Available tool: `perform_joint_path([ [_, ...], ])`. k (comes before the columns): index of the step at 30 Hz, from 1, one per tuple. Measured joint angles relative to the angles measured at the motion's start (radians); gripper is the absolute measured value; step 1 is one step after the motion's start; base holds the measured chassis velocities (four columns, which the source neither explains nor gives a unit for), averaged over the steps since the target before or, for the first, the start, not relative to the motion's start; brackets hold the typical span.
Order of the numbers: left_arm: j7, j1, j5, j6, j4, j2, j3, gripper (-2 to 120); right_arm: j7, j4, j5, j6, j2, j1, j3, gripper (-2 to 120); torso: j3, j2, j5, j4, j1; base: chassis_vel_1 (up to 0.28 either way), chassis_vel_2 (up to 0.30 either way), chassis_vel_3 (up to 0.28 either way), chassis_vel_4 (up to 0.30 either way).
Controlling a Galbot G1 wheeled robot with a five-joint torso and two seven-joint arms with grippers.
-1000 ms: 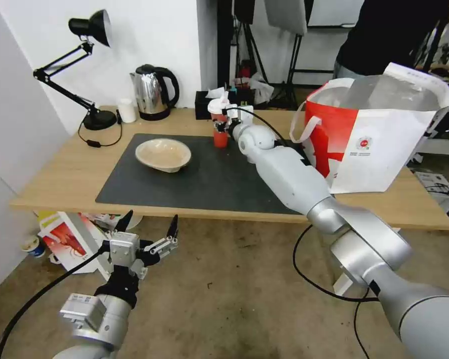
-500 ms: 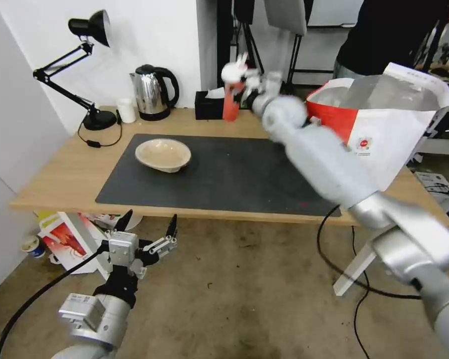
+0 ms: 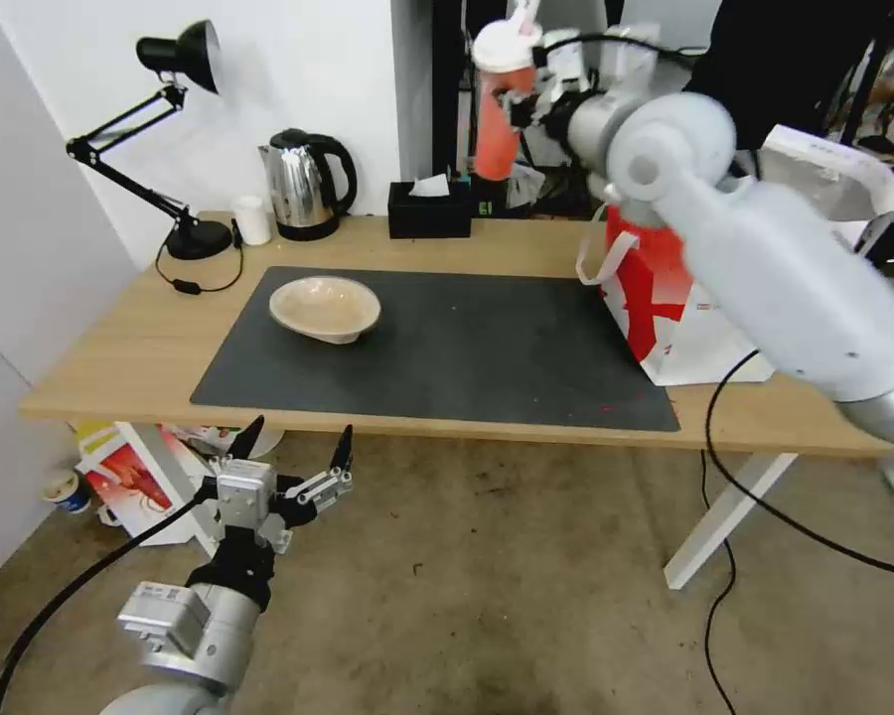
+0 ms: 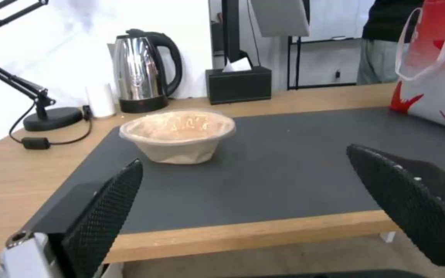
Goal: Pick up the trash from the table and place it into the takeout bag.
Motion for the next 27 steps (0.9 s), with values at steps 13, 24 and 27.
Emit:
perform_joint_path([
  [13, 0.0, -0.001, 0.0, 0.0, -0.001, 0.002, 0.007, 99, 0.049, 0.047, 0.067, -0.031, -0.174, 0.008, 0.027, 7, 0.0, 0.0, 0.0, -0.0003, 0.0, 0.0, 0.0, 0.0, 0.0],
  [24, 0.002, -0.003, -0.001, 0.0, -0.001, 0.016, 0.022, 99, 0.006, 0.055, 0.067, -0.026, -0.397, -0.198, 0.172, 7, 0.0, 0.0, 0.0, -0.0001, 0.0, 0.0, 0.0, 0.0, 0.0],
  [27, 0.003, -0.004, -0.002, 0.0, -0.001, 0.018, 0.025, 99, 0.001, 0.055, 0.063, -0.023, -0.43, -0.246, 0.197, 7, 0.0, 0.0, 0.0001, -0.0001, 0.0, 0.0, 0.0, 0.0, 0.0],
])
